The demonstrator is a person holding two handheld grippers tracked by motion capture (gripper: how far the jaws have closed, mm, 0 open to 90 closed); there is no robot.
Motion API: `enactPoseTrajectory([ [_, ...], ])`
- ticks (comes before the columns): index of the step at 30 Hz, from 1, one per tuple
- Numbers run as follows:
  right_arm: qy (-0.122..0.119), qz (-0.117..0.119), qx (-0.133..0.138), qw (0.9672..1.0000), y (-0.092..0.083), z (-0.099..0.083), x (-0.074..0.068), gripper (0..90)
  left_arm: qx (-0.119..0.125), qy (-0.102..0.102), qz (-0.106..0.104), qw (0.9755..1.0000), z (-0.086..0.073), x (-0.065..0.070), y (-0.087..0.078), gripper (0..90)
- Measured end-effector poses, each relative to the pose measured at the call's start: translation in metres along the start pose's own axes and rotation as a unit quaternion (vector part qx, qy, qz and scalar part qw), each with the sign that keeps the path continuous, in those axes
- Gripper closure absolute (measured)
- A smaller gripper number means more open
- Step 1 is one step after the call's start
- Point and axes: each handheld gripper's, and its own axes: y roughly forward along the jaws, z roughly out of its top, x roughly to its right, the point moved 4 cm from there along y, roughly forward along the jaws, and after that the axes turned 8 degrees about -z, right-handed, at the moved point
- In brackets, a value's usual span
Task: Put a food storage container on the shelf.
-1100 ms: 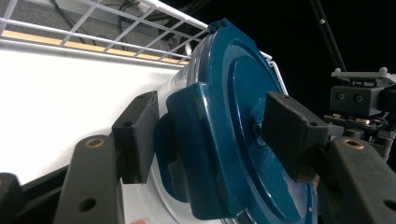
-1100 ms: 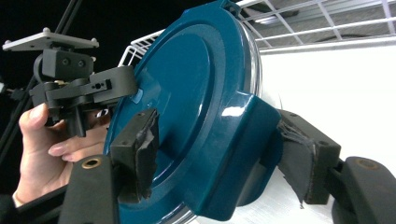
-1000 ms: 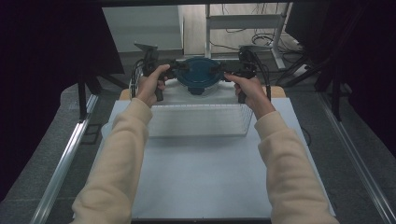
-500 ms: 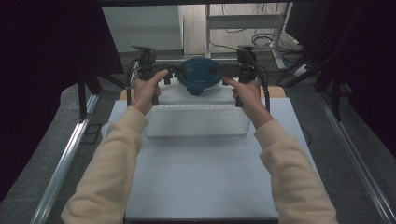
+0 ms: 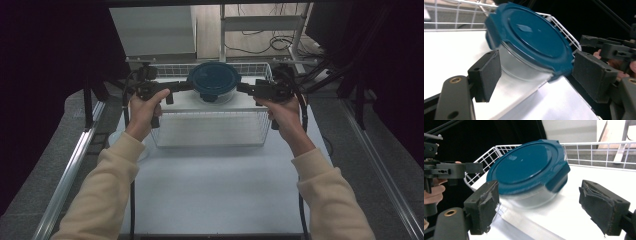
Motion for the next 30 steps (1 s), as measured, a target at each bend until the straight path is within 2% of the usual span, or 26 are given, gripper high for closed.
enactPoseTrajectory([
  [2, -0.013, 0.002, 0.007, 0.9999, -0.008, -0.007, -0.001, 17.9, -0.003, 0.012, -0.001, 0.9999, -0.009, 0.005, -0.006, 23.1],
  [7, -0.066, 0.009, 0.015, 0.9977, -0.027, -0.031, -0.004, 18.7, -0.011, 0.058, 0.016, 0.9981, -0.038, 0.017, -0.024, 24.2],
  [13, -0.087, 0.023, 0.005, 0.9959, -0.040, -0.072, -0.005, 20.8, -0.026, 0.080, 0.013, 0.9964, -0.083, 0.024, -0.038, 25.0],
  [19, -0.092, 0.039, 0.000, 0.9950, -0.045, -0.115, -0.006, 23.2, -0.050, 0.087, 0.025, 0.9946, -0.131, 0.024, -0.043, 25.3],
  [22, -0.089, 0.045, -0.005, 0.9950, -0.045, -0.138, -0.007, 25.2, -0.071, 0.098, 0.056, 0.9911, -0.159, 0.021, -0.041, 25.4],
  [25, -0.086, 0.050, -0.016, 0.9950, -0.047, -0.159, -0.007, 25.9, -0.100, 0.094, 0.058, 0.9888, -0.184, 0.017, -0.038, 25.4],
  [28, -0.101, 0.039, -0.034, 0.9935, -0.047, -0.177, -0.006, 25.9, -0.114, 0.087, 0.065, 0.9876, -0.200, 0.012, -0.037, 25.6],
  [30, -0.105, 0.034, -0.042, 0.9930, -0.048, -0.188, -0.005, 25.9, -0.114, 0.079, 0.068, 0.9880, -0.206, 0.010, -0.040, 25.6],
])
